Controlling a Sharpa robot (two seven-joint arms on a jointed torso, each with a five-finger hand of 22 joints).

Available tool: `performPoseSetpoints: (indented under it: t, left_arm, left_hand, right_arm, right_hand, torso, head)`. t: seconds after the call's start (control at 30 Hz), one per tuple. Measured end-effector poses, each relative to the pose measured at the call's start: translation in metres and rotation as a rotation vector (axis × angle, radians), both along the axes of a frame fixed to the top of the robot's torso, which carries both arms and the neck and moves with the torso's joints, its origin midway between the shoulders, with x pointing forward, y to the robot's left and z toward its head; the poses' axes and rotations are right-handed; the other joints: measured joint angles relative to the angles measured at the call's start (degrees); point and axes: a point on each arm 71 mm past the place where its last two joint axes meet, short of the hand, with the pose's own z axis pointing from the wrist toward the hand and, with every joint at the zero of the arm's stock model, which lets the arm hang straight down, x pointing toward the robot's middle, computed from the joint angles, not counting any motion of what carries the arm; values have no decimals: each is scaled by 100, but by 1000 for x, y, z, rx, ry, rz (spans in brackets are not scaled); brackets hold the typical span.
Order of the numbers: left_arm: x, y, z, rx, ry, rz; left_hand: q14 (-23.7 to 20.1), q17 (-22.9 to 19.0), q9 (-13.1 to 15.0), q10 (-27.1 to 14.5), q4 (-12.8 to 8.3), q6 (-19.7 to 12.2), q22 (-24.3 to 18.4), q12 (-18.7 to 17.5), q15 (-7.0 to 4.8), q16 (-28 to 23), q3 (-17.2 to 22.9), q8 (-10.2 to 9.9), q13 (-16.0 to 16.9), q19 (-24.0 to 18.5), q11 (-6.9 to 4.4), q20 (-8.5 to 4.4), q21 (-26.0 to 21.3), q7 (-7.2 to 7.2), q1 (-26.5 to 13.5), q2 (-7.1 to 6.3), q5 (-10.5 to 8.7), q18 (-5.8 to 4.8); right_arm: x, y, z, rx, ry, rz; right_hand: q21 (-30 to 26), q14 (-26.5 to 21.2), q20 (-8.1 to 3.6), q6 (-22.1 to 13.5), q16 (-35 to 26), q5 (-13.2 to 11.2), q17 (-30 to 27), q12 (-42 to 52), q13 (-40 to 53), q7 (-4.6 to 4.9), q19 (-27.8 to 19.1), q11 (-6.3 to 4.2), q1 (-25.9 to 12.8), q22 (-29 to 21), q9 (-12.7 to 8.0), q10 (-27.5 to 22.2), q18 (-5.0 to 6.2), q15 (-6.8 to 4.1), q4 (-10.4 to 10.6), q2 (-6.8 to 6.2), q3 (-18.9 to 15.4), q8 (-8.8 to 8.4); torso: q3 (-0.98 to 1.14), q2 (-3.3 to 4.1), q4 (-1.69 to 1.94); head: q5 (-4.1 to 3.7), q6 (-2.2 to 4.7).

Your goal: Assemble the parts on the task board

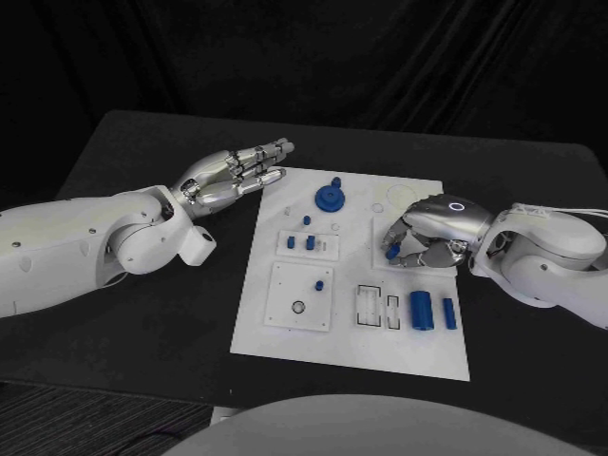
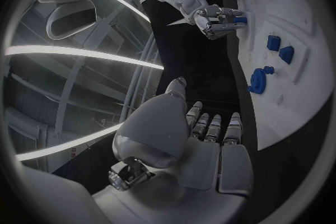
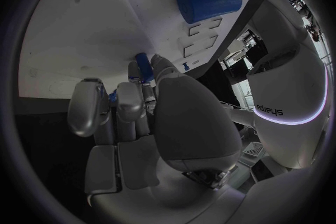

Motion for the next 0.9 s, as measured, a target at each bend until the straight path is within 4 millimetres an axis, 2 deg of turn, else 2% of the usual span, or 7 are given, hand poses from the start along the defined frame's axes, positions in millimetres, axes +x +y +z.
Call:
performPoseSetpoints:
  t: [0.17, 0.23, 0.47, 0.63, 0.9]
  left_arm:
    - [0, 0, 0, -1, 2, -3]
    - [0, -1, -1, -1, 2, -4]
    - [0, -2, -2, -1, 8, -10]
    - [0, -2, -2, -1, 10, -13]
    - [0, -3, -3, -1, 13, -16]
  left_hand:
    - [-10, -3, 7, 0, 27, 53, 17, 0, 12, 0, 5, 10, 0, 2, 0, 1, 0, 26, -37, -6, 0, 0]
    - [-1, -3, 16, 0, 40, 103, 31, 0, 42, 0, -9, 10, 0, 21, 0, 20, 19, 32, -37, -6, 1, 0]
    - [0, -3, 16, 17, 40, 150, 79, 0, 42, 0, -9, 32, 0, 41, 17, 41, 26, 66, -37, -6, 1, 0]
    - [-21, -3, 22, 17, 72, 171, 84, 0, 62, 0, -9, 32, 0, 41, 17, 41, 25, 46, -37, -6, 1, 0]
    - [0, -1, 22, -4, 72, 192, 94, 0, 83, 0, -8, 32, 0, 41, 37, 40, 45, 66, -37, -6, 1, 0]
  right_arm:
    - [0, 0, 0, 5, -3, 10]
    - [0, 0, 0, 7, -5, 13]
    - [-4, -2, 3, 30, -24, 20]
    - [-9, -2, 8, 56, -46, 23]
    - [-11, 7, 41, 104, -130, 54]
  right_hand:
    - [0, -20, -20, 249, 0, 46, -40, -1, -27, -22, 20, -27, 257, 4, 66, 89, 0, -20, -74, 14, 154, 132]
    - [0, -6, -20, 285, 0, 46, -52, -4, -35, -25, 20, -22, 265, 5, 80, 123, 0, -34, -85, 22, 184, 132]
    - [-22, 2, -41, 409, -49, 40, -123, 21, -44, -42, 0, -43, 388, 5, 129, 228, 0, -41, -151, 9, 289, 217]
    - [-60, -19, -40, 458, -93, -70, -173, 22, -44, -55, 0, -13, 490, 4, 165, 258, 0, -61, -187, 24, 349, 246]
    - [-82, -19, -40, 477, -93, -182, -197, 21, -44, -75, 0, -13, 520, 4, 179, 259, 1, -61, -179, 53, 358, 248]
  torso:
    - [1, 0, 0]
    - [1, -1, 0]
    - [3, -2, 0]
    - [4, -3, -2]
    - [4, -5, -2]
  head:
    - [0, 0]
    - [0, 0]
    - [15, 0]
    - [25, 0]
    - [38, 0]
